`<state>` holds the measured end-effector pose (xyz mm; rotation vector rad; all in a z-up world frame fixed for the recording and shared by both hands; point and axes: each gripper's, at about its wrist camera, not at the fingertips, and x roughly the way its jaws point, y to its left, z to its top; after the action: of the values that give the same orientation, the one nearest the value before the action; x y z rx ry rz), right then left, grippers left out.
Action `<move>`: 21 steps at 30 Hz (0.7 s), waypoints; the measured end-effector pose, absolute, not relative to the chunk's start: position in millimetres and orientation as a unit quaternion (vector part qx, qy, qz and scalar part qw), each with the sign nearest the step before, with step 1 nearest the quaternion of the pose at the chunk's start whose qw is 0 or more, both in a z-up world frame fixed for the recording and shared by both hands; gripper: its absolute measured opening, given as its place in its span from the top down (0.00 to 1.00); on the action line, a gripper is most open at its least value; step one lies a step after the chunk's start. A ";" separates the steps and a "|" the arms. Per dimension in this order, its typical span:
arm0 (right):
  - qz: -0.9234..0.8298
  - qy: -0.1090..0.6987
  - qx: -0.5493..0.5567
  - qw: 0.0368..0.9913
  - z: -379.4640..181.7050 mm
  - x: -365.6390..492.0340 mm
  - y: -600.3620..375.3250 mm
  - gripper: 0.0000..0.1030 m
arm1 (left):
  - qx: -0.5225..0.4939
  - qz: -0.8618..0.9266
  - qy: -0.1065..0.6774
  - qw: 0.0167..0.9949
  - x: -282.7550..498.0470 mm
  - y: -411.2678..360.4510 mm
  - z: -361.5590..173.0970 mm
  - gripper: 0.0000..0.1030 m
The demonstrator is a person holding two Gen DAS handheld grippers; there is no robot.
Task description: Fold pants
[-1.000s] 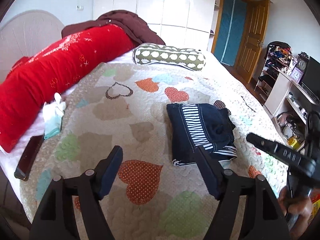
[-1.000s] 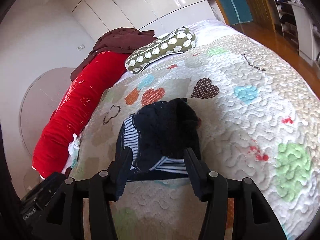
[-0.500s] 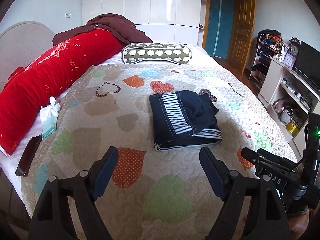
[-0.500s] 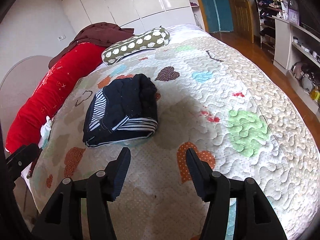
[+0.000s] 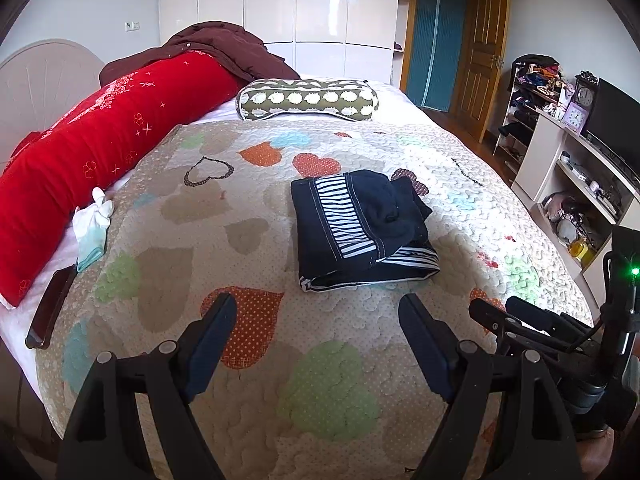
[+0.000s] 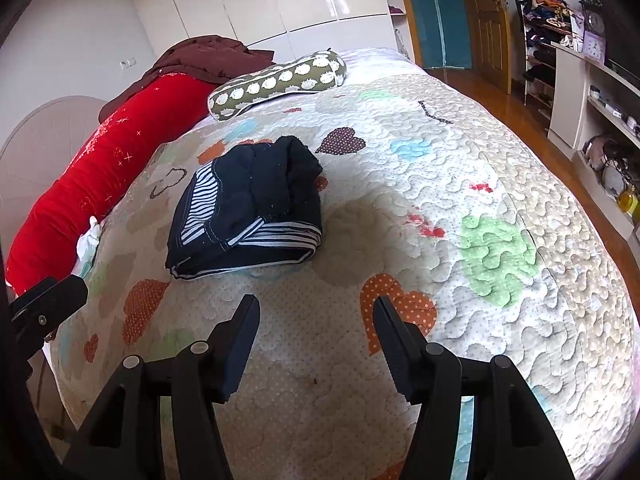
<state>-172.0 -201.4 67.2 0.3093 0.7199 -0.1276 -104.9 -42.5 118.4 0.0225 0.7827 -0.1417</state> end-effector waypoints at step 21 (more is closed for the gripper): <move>-0.066 0.369 0.115 0.920 58.8 -163.7 -179.9 0.36 | 0.000 -0.062 0.373 0.926 -102.2 -31.2 114.9 0.20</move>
<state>-163.7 -179.9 58.8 0.2360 0.7588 -0.1362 -102.2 -31.2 114.9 0.0003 0.7644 -0.1272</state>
